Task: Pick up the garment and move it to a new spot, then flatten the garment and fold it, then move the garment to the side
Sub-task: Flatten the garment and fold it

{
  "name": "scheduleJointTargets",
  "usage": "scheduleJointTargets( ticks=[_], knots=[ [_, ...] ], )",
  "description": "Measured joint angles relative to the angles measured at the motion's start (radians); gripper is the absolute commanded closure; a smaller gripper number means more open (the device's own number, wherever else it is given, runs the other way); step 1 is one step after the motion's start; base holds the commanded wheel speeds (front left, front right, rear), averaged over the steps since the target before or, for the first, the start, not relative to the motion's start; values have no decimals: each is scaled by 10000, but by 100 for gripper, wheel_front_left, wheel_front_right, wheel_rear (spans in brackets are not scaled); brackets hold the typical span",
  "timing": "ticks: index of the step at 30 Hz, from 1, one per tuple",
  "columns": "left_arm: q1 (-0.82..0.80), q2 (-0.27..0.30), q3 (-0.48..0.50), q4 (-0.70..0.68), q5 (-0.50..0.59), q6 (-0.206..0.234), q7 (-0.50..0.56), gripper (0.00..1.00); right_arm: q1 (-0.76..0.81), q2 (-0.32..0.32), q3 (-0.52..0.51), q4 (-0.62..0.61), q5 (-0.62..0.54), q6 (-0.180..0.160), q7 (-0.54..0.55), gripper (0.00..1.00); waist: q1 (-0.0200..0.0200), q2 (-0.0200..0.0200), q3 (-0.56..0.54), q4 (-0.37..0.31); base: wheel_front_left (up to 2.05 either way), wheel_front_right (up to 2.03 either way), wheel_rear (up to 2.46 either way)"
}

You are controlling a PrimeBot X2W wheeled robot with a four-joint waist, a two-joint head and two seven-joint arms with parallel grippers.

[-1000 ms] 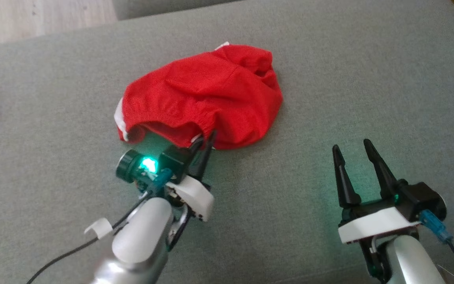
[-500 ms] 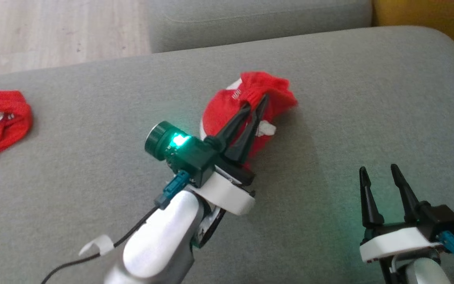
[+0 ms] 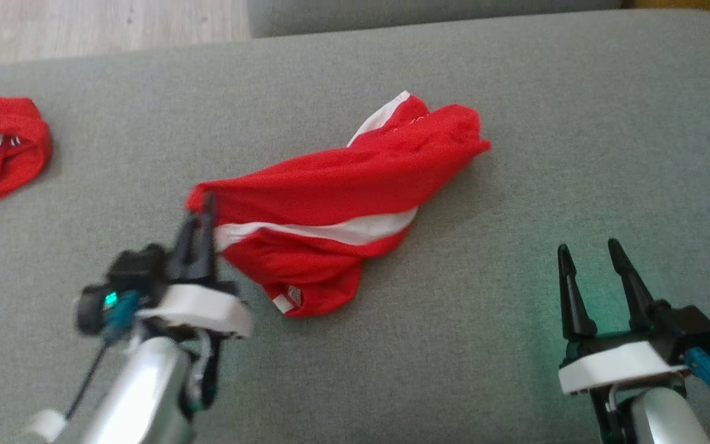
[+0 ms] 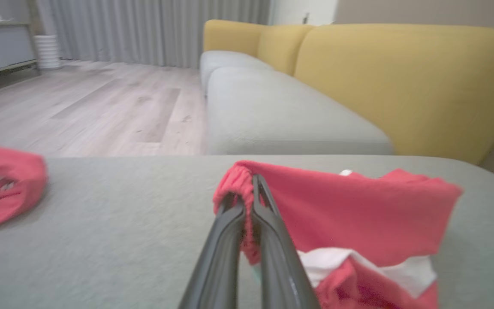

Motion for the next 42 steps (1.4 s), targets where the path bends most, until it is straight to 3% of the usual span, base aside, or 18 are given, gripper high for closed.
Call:
scheduleJointTargets(
  ticks=[7,14,15,16,17,18,28,42],
  knots=[
    [267,397,968,876,-594,140,-493,100,-243,0,0,-12,-88,0,0,0,1,0,420,83,0,0,0],
    [271,372,978,1584,-690,-4,-566,100,-340,0,63,15,-173,0,0,0,0,0,483,95,0,0,0],
    [271,347,961,1653,-690,-19,-571,83,-340,0,65,21,-173,0,0,0,0,0,472,99,0,0,0],
    [270,320,934,1720,-690,-44,-614,50,-340,0,73,27,-173,0,0,0,0,0,456,99,0,0,0],
    [267,290,911,1797,-690,-56,-696,4,-340,0,82,36,-173,-2,0,0,0,0,437,97,0,0,0],
    [267,259,888,1883,-690,-59,-761,0,-340,0,90,59,-173,-2,0,0,0,0,411,96,0,0,0],
    [502,54,874,1791,-690,-226,-1200,0,-316,-2,94,138,-173,0,0,0,0,0,-128,186,0,0,0],
    [2792,-316,443,347,-686,-36,-1358,0,407,0,61,150,35,0,0,0,-2,0,-1719,776,0,0,0]
  ],
)
